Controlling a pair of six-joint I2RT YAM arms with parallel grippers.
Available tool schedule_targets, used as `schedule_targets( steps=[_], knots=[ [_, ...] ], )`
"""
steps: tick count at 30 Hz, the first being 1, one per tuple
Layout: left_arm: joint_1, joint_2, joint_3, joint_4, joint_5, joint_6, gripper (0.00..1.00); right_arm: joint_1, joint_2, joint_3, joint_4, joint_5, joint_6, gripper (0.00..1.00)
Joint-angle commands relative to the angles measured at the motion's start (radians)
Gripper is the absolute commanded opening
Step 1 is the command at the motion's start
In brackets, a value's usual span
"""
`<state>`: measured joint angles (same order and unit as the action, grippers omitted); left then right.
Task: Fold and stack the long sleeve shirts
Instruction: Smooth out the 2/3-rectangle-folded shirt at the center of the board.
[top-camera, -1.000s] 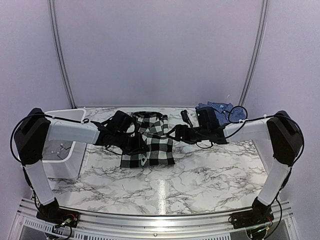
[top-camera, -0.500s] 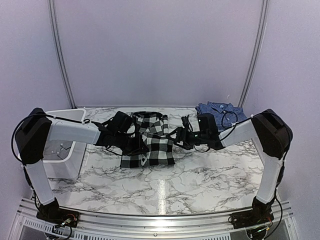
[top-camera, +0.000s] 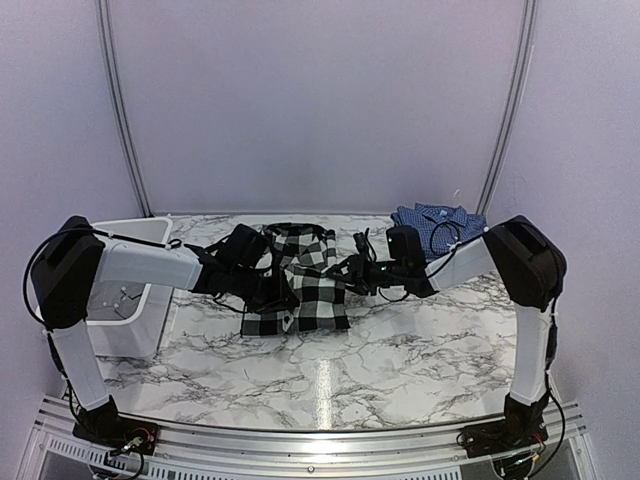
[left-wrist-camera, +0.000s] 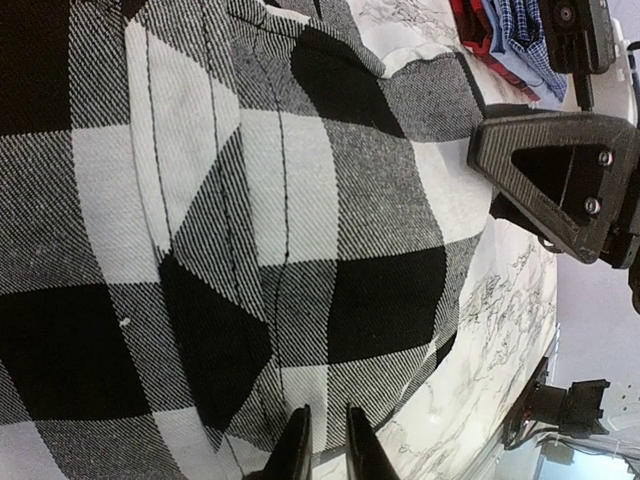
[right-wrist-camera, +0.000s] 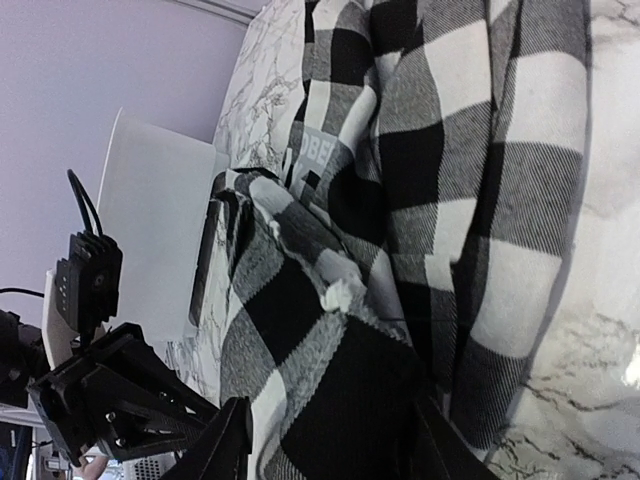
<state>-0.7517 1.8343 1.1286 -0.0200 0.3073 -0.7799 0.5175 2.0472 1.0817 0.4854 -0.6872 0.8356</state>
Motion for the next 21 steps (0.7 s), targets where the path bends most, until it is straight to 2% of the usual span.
schedule_targets(
  steps=[1, 6, 8, 10, 15, 21],
  knots=[
    [-0.009, 0.014, -0.008, 0.011, 0.006, 0.0, 0.14, -0.004, 0.032, 0.086, -0.04, -0.003, -0.055, 0.44],
    [-0.014, 0.016, -0.024, 0.041, 0.006, -0.004, 0.13, -0.005, 0.046, 0.126, -0.079, -0.003, -0.101, 0.44],
    [-0.016, 0.018, -0.027, 0.043, 0.007, -0.005, 0.13, -0.005, 0.036, 0.128, -0.085, 0.008, -0.124, 0.36],
    [-0.017, 0.02, -0.029, 0.043, 0.006, -0.005, 0.12, -0.004, 0.02, 0.138, -0.096, 0.016, -0.156, 0.22],
    [-0.017, 0.027, -0.027, 0.045, 0.007, -0.005, 0.12, 0.009, -0.026, 0.182, -0.158, 0.042, -0.273, 0.05],
    [-0.019, 0.043, -0.027, 0.043, 0.004, -0.008, 0.12, 0.066, -0.086, 0.221, -0.249, 0.141, -0.458, 0.02]
  ],
)
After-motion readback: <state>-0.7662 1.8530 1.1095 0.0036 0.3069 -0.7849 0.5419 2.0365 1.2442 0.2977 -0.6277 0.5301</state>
